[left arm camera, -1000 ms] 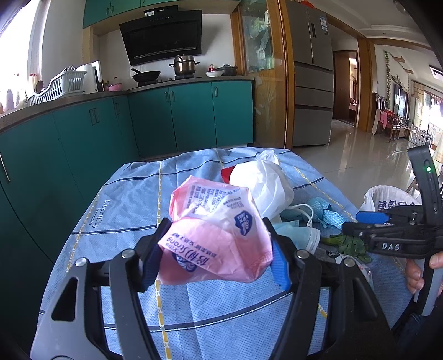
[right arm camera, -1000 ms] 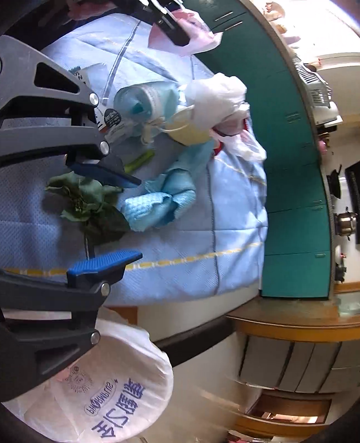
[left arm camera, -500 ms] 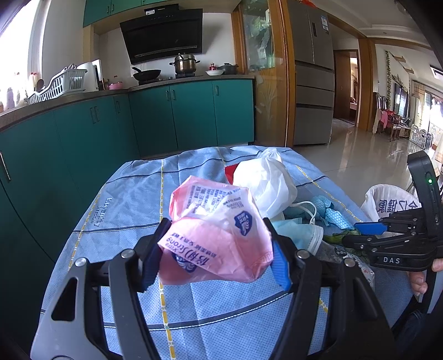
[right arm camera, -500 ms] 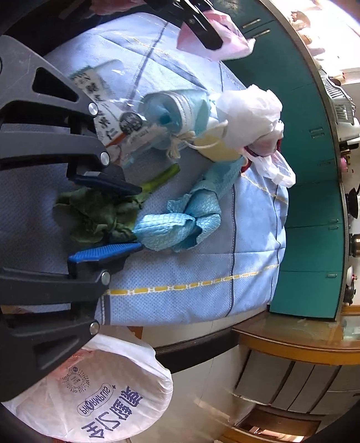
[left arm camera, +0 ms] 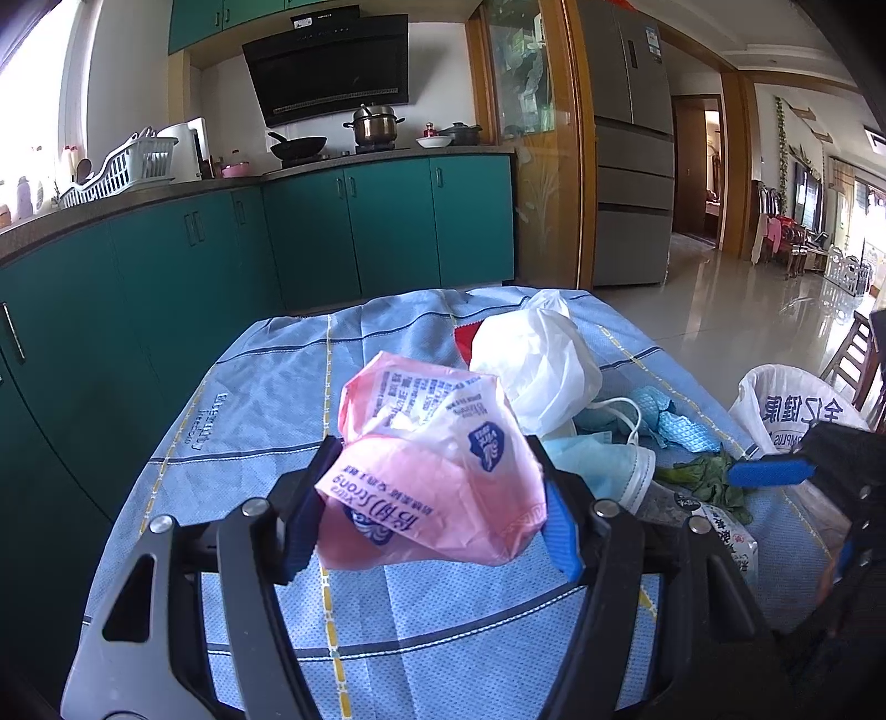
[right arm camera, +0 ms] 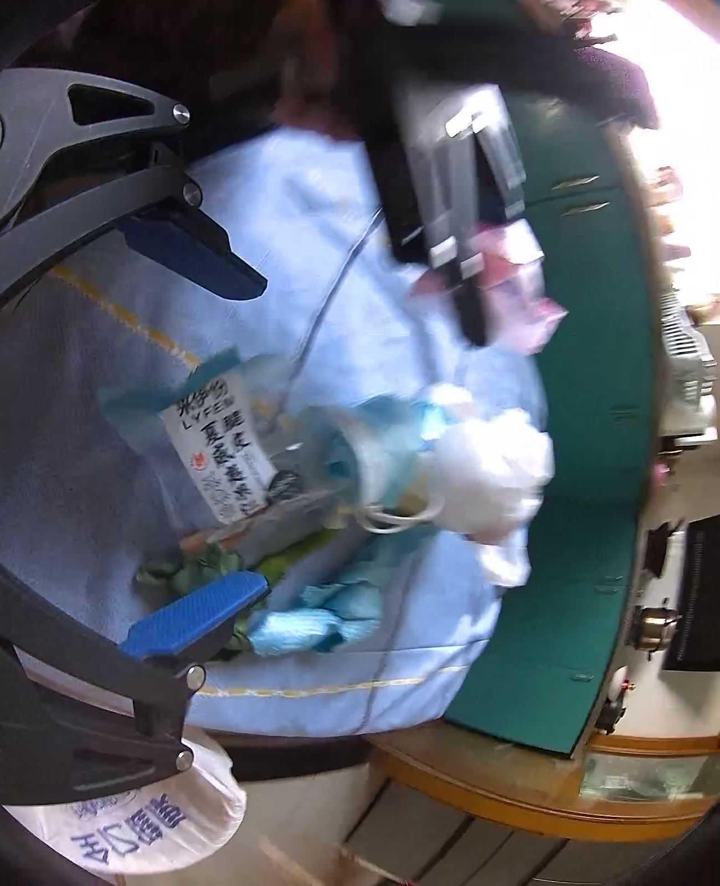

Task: Collect trash
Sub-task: 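Lift the labeled plastic bag off the table with the right gripper, then carry the pink pack and plastic bag over the white bin and open both grippers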

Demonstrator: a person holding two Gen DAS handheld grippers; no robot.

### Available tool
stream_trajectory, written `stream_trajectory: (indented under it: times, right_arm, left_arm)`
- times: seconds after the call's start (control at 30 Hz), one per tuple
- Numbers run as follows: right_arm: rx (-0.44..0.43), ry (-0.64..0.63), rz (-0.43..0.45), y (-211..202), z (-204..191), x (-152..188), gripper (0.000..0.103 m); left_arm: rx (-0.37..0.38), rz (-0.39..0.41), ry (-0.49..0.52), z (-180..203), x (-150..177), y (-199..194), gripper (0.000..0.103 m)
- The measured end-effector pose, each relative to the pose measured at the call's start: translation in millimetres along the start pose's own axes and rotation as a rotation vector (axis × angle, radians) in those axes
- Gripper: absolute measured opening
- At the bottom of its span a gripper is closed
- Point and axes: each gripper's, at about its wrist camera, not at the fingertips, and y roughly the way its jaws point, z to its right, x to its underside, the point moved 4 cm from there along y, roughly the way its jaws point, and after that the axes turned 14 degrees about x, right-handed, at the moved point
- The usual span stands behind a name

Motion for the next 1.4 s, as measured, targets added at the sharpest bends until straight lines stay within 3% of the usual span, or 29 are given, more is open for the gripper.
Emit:
stream_trajectory:
  times: [0.07,0.13,0.33,0.67,1.0,1.2,1.4]
  right_arm:
    - [0.008,0.0,-0.033,8.9,-0.6,3.2,0.062]
    - [0.02,0.008,-0.03,10.8,2.7,3.2,0.051]
    - [-0.008,0.026,0.021,0.1,7.7,-0.8,0.035]
    - [-0.068,0.098,0.132,-35.5,17.3,-14.3,0.032]
    - [-0.037,0.258,0.212,-55.0,73.8,-22.0,0.032]
    - [0.018,0.382,0.248,-63.6,124.8,-15.8,0.032]
    - [0.136,0.531,0.248,-77.7,194.7,19.4,0.032]
  left_arm:
    - [0.0,-0.002,0.0,0.1,0.3,0.1,0.066]
    - [0.003,-0.001,0.0,0.2,0.1,0.0,0.066]
    - [0.007,0.002,-0.002,0.4,0.2,-0.8,0.066]
    - [-0.007,0.01,-0.018,-4.5,0.0,-3.3,0.066]
    - [0.01,0.065,-0.027,-4.5,-4.1,-13.4,0.065]
    - [0.066,0.091,-0.048,2.8,-6.0,-24.5,0.065]
    - [0.183,0.09,0.007,53.7,-18.6,-23.0,0.065]
